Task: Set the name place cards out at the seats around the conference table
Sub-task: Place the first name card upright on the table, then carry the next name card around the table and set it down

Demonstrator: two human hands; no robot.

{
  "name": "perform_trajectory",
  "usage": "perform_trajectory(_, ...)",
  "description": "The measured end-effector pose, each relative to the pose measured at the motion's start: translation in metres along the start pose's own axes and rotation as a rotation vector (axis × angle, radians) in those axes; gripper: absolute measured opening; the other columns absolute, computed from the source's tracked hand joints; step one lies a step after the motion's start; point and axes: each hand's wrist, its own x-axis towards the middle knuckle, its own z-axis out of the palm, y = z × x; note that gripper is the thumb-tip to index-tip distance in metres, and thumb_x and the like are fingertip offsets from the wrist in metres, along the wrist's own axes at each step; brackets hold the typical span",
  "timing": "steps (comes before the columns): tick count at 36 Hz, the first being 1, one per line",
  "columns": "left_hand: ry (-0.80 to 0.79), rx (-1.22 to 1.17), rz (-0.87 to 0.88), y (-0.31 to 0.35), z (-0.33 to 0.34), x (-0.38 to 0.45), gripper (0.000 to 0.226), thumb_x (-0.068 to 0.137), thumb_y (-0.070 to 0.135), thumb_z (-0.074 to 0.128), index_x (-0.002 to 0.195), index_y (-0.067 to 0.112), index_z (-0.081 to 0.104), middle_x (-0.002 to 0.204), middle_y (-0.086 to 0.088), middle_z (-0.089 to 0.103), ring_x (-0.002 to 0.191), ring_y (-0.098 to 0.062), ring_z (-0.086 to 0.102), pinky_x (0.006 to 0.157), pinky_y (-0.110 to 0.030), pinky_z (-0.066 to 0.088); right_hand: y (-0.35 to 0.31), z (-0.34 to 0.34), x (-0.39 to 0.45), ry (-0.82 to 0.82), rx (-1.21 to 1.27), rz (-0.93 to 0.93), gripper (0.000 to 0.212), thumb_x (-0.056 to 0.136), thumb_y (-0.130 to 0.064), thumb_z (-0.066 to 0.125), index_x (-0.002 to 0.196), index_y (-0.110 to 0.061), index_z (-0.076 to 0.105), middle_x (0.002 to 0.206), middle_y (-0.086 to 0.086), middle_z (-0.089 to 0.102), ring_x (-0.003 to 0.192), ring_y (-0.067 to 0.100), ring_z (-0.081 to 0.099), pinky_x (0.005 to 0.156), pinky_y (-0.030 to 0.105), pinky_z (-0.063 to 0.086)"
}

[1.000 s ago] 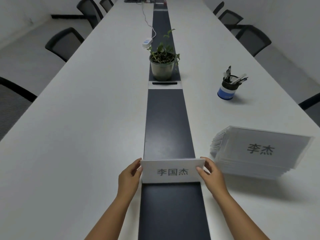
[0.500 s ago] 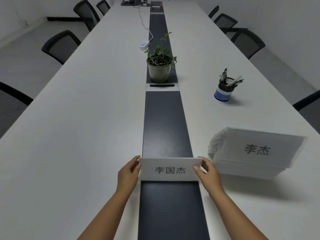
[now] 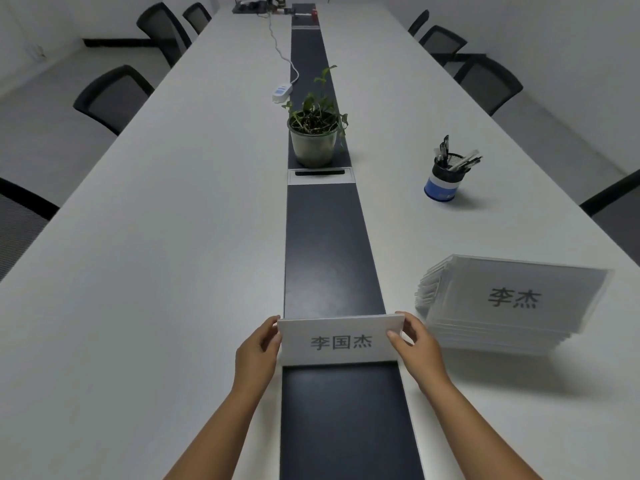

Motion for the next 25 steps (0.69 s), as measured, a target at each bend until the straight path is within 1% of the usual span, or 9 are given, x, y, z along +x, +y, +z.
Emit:
perform_trajectory(4, 0.008, 0.000, 0.054, 0.001, -0.002, -0.001, 0.053, 0.088, 0.015, 0.053, 0.137, 0.021, 0.033, 0.138, -0.011, 0.047, 0.126, -0.026, 0.045, 0.104, -0.038, 0.036, -0.007, -0.001, -0.007, 0.000, -0.018, 0.012, 0.045, 0.083, -0.005, 0.059, 0.126, -0.011, 0.049, 0.121, 0.000, 0.054, 0.116, 0.014, 0.049, 0.102, 0.035, 0.041)
perform_trajectory(7, 0.126, 0.017, 0.159, 0.001, -0.003, -0.014, 0.062, 0.085, 0.014, 0.057, 0.134, 0.036, 0.026, 0.142, -0.007, 0.042, 0.125, -0.028, 0.045, 0.103, -0.042, 0.036, -0.008, -0.011, -0.024, 0.045, -0.044, -0.039, 0.040, 0.084, -0.007, 0.058, 0.123, -0.014, 0.052, 0.120, -0.005, 0.053, 0.113, 0.015, 0.050, 0.096, 0.027, 0.040)
perform_trajectory(11, 0.223, 0.050, 0.420, 0.010, 0.008, -0.034, 0.053, 0.070, 0.044, 0.051, 0.112, 0.069, 0.030, 0.122, 0.009, 0.055, 0.104, -0.011, 0.052, 0.089, -0.010, 0.039, -0.007, -0.034, -0.054, 0.198, -0.097, -0.172, 0.039, 0.079, -0.005, 0.064, 0.102, -0.036, 0.061, 0.102, -0.004, 0.063, 0.102, 0.015, 0.061, 0.080, 0.012, 0.040)
perform_trajectory(14, 0.140, 0.036, 0.544, 0.022, 0.035, -0.048, 0.044, 0.073, 0.052, 0.051, 0.115, 0.061, 0.039, 0.115, 0.023, 0.057, 0.101, -0.001, 0.052, 0.088, 0.002, 0.035, -0.005, -0.062, -0.063, 0.359, -0.119, -0.192, 0.056, 0.075, -0.013, 0.069, 0.080, -0.067, 0.056, 0.088, -0.030, 0.063, 0.085, -0.020, 0.055, 0.072, -0.005, 0.037)
perform_trajectory(15, 0.093, 0.035, 0.603, 0.027, 0.046, -0.052, 0.041, 0.076, 0.056, 0.049, 0.116, 0.058, 0.040, 0.117, 0.034, 0.053, 0.104, 0.007, 0.050, 0.089, 0.002, 0.035, -0.006, -0.073, -0.065, 0.405, -0.121, -0.184, 0.046, 0.074, -0.021, 0.066, 0.082, -0.066, 0.057, 0.086, -0.034, 0.064, 0.085, -0.024, 0.053, 0.073, -0.006, 0.036)
perform_trajectory(17, -0.039, 0.039, 0.621, 0.040, 0.071, -0.058, 0.043, 0.077, 0.051, 0.052, 0.116, 0.060, 0.037, 0.120, 0.046, 0.041, 0.111, 0.014, 0.044, 0.091, -0.006, 0.038, -0.009, -0.096, -0.066, 0.515, -0.079, -0.182, 0.030, 0.070, -0.027, 0.058, 0.095, -0.043, 0.063, 0.095, -0.017, 0.066, 0.088, -0.013, 0.056, 0.075, -0.005, 0.036)
perform_trajectory(20, -0.273, 0.015, 0.459, 0.065, 0.112, -0.064, 0.057, 0.083, 0.025, 0.060, 0.120, 0.051, 0.025, 0.128, 0.026, 0.038, 0.125, -0.009, 0.040, 0.091, -0.012, 0.037, -0.004, -0.138, -0.056, 0.638, -0.040, -0.163, 0.037, 0.078, -0.014, 0.067, 0.113, -0.007, 0.059, 0.116, 0.010, 0.060, 0.108, 0.024, 0.055, 0.091, 0.017, 0.040)
perform_trajectory(22, -0.346, -0.024, 0.356, 0.083, 0.139, -0.065, 0.063, 0.084, 0.023, 0.058, 0.134, 0.035, 0.021, 0.141, 0.007, 0.034, 0.130, -0.011, 0.032, 0.096, -0.011, 0.028, -0.001, -0.166, -0.044, 0.630, -0.018, -0.094, 0.047, 0.081, -0.010, 0.064, 0.125, -0.007, 0.048, 0.132, 0.012, 0.051, 0.122, 0.030, 0.045, 0.101, 0.036, 0.036)
perform_trajectory(25, -0.373, -0.083, 0.263, 0.104, 0.174, -0.063, 0.073, 0.086, 0.028, 0.053, 0.142, 0.030, 0.005, 0.150, -0.003, 0.023, 0.137, -0.014, 0.023, 0.096, -0.023, 0.029, 0.002, -0.201, -0.018, 0.482, 0.010, -0.014, 0.068, 0.080, -0.016, 0.065, 0.138, -0.016, 0.030, 0.143, 0.011, 0.038, 0.131, 0.025, 0.035, 0.105, 0.035, 0.029)
